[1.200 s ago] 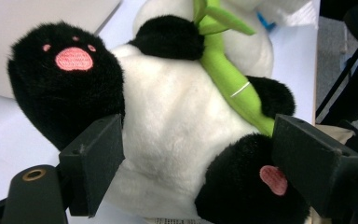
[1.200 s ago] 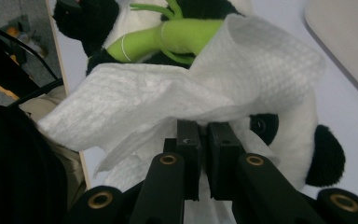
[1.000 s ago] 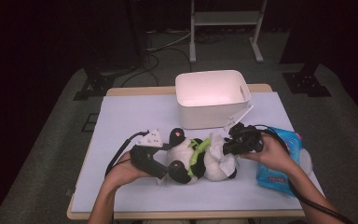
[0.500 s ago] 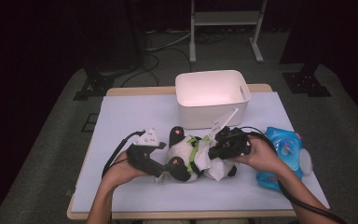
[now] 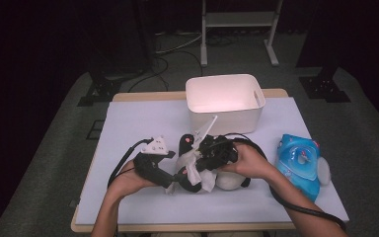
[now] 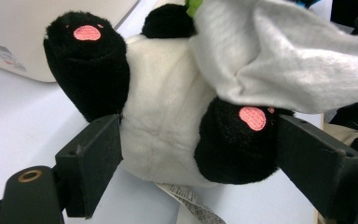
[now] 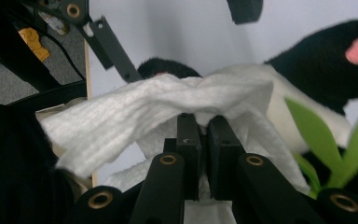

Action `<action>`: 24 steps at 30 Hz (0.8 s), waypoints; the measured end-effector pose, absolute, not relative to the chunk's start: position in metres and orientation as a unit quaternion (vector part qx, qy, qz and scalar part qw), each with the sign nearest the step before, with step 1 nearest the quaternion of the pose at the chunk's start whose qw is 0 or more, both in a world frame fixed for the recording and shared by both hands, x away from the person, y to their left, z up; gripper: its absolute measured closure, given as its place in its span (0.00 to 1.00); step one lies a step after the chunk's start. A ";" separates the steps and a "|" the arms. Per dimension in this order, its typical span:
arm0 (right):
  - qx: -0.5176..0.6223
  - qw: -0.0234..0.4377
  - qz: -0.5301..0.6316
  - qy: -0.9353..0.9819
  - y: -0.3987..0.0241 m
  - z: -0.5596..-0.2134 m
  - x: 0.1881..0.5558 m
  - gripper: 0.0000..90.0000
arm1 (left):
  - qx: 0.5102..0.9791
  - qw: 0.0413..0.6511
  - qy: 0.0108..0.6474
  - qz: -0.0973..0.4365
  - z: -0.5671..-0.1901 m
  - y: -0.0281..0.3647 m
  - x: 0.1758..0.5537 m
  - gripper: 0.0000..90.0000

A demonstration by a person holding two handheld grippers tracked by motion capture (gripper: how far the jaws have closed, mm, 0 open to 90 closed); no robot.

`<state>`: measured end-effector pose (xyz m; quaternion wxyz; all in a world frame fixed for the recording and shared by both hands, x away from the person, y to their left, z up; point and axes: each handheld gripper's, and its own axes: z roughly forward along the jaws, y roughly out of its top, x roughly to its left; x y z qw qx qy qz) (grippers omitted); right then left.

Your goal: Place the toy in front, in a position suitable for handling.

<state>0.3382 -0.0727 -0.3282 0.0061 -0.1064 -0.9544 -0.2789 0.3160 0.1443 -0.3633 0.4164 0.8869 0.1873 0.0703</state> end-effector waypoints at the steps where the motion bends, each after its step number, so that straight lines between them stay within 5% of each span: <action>1: -0.106 0.006 -0.276 -0.955 -0.069 -0.328 0.338 0.94 | 0.887 0.416 0.187 0.071 -0.363 0.144 0.316 0.17; 24: -0.137 -0.019 -0.258 -0.956 -0.083 -0.320 0.360 0.94 | 0.884 0.423 0.182 0.073 -0.360 0.143 0.316 0.17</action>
